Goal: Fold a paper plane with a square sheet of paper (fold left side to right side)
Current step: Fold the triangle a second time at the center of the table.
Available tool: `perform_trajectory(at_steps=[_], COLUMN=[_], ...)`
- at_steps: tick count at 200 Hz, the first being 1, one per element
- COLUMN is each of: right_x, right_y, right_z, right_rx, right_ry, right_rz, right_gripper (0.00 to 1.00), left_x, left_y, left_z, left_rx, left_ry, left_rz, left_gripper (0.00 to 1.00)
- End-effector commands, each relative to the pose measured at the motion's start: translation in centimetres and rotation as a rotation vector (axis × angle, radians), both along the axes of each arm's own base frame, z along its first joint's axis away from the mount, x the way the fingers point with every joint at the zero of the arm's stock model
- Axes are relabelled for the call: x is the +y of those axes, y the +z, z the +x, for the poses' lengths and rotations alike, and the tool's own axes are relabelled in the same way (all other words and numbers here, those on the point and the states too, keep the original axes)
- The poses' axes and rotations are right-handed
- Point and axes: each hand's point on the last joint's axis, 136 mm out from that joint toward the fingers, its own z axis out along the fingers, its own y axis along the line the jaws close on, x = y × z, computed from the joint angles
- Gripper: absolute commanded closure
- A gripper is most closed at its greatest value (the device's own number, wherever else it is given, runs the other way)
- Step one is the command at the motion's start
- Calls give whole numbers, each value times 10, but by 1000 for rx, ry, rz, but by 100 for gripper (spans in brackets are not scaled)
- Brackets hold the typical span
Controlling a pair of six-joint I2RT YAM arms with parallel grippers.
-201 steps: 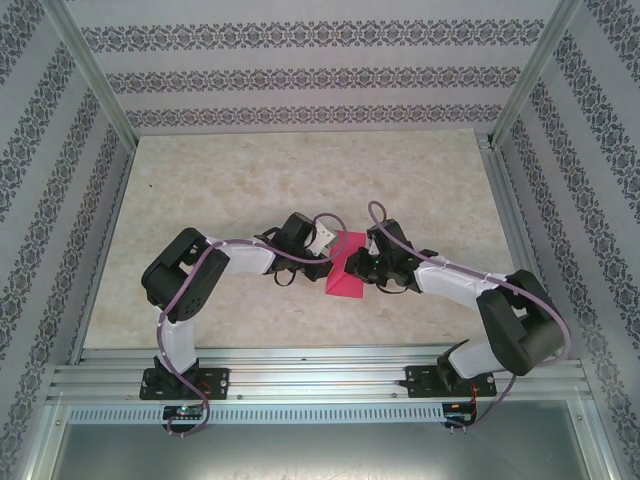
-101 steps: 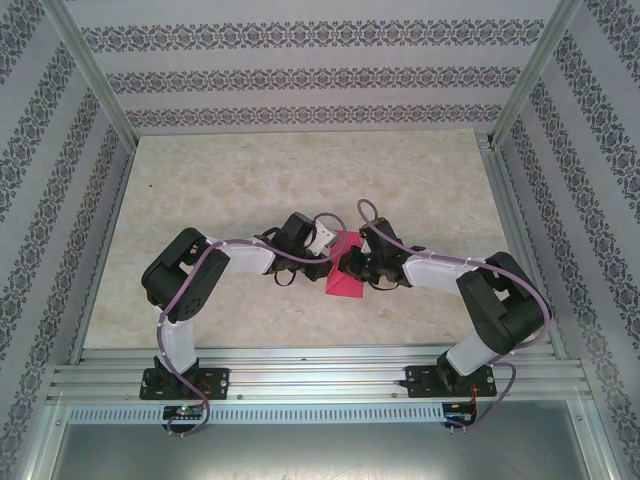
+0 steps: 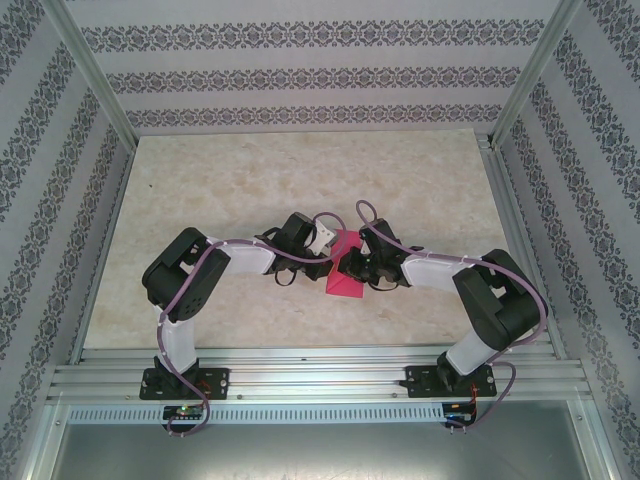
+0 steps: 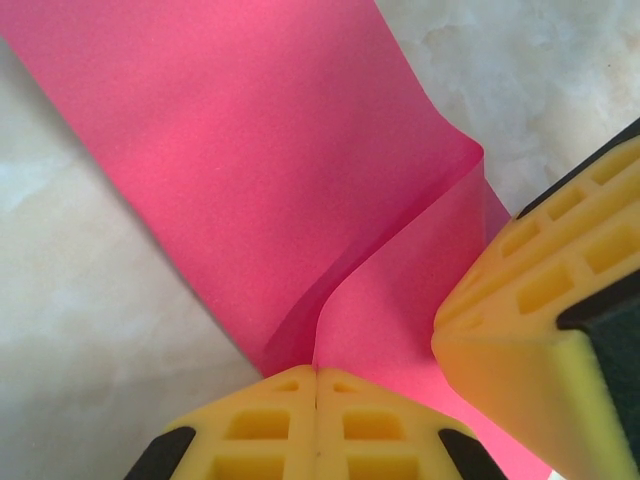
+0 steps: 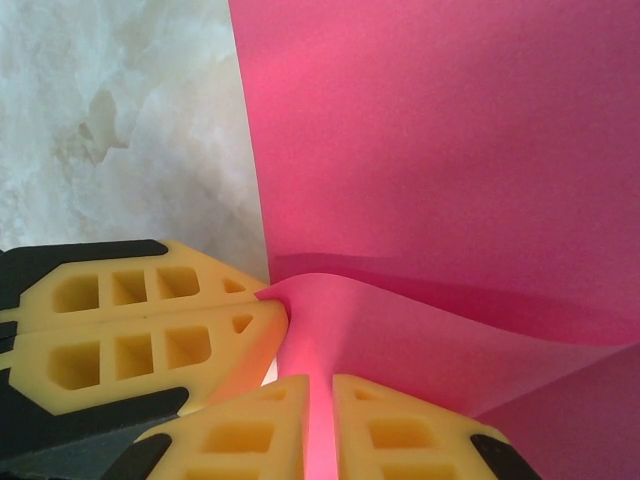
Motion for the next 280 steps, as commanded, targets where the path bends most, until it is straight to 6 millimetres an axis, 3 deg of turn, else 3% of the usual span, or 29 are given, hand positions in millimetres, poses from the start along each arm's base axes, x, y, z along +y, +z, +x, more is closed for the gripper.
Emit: perform_trajectory(at_steps=[1, 119, 150, 183, 220, 251, 280], right_x=[0, -13, -19, -23, -23, -23, -22], right_y=[-8, -33, -40, -45, -45, -46, -46], right_z=[-3, -15, -22, -27, -26, -26, -26], right_rx=[-7, 61, 86, 98, 94, 98, 97], right_ry=[9, 2, -7, -12, -11, -9, -6], right_rz=[-22, -92, -113, -124, -126, -126, -124], right_gripper=[85, 87, 89, 89, 90, 90, 89], left_x=[6, 5, 6, 20, 17, -3, -20], left_y=[-12, -11, 11, 54, 82, 81, 69], left_z=[7, 8, 11, 16, -16, -49, -58], left_rx=[8, 13, -9, -47, 18, 140, 208], left_ry=[37, 46, 69, 124, 62, 5, 9], left_rz=[25, 18, -23, -85, -184, -272, -271], left_gripper=[100, 100, 94, 83, 85, 87, 89])
